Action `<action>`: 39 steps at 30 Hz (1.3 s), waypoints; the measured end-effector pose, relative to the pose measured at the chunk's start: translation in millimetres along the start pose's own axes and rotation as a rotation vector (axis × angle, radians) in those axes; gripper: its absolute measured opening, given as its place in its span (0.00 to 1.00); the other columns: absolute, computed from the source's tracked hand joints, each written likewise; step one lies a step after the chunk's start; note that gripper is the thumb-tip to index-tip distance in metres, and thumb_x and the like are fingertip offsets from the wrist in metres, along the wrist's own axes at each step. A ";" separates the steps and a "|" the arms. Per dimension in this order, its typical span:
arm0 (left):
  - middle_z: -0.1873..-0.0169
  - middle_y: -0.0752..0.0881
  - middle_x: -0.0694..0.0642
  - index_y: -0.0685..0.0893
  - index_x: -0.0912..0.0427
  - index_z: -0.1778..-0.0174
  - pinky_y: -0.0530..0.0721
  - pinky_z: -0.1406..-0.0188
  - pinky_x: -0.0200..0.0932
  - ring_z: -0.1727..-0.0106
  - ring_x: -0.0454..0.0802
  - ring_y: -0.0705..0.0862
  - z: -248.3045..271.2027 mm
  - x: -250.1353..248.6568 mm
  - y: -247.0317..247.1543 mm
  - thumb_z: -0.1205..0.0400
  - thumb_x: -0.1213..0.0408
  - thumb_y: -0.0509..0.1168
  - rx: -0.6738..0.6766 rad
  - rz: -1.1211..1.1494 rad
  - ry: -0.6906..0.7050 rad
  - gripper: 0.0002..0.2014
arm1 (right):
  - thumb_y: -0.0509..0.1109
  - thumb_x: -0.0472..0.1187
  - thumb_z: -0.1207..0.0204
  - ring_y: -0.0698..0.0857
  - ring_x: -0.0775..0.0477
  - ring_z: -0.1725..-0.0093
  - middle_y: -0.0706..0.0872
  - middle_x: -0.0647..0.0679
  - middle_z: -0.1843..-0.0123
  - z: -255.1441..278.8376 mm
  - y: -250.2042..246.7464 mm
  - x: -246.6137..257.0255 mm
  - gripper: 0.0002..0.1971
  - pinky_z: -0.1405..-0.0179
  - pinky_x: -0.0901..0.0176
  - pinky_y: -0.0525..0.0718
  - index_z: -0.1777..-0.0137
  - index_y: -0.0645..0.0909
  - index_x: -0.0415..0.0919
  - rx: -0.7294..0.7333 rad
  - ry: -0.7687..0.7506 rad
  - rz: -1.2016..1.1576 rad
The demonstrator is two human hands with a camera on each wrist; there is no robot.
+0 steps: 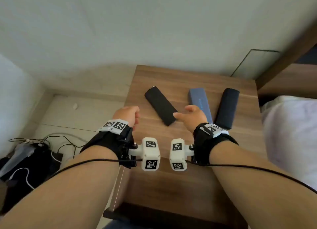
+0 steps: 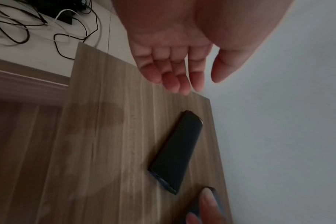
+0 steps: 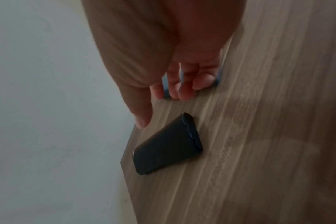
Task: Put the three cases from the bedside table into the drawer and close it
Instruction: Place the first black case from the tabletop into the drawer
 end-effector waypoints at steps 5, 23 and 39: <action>0.71 0.80 0.51 0.79 0.54 0.68 0.72 0.73 0.41 0.72 0.48 0.76 -26.8 26.6 8.1 0.23 0.63 0.62 0.009 0.035 0.037 0.07 | 0.78 0.52 0.35 0.80 0.41 0.36 0.69 0.44 0.26 -17.3 30.2 -4.1 0.42 0.40 0.53 0.79 0.22 0.64 0.47 0.008 -0.085 0.207; 0.71 0.80 0.51 0.79 0.57 0.65 0.72 0.74 0.40 0.74 0.46 0.75 31.6 95.4 -37.0 0.22 0.64 0.62 0.041 0.116 0.161 0.06 | 0.75 0.46 0.42 0.81 0.45 0.57 0.78 0.42 0.38 69.9 52.1 -45.7 0.31 0.59 0.58 0.80 0.38 0.76 0.37 -0.139 -0.246 0.443; 0.65 0.81 0.52 0.76 0.59 0.38 0.77 0.62 0.45 0.61 0.49 0.81 58.1 184.3 -16.7 0.18 0.60 0.59 0.091 0.064 0.001 0.14 | 0.78 0.44 0.36 0.77 0.51 0.49 0.73 0.45 0.33 127.0 63.3 -125.6 0.37 0.49 0.63 0.78 0.26 0.69 0.45 0.124 -0.341 0.466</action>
Point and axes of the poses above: each hand's wrist, its own z-axis away from the middle knuckle, its own y-axis out of the palm, x = y × z, the point moved 8 cm from there along -z, towards the middle knuckle
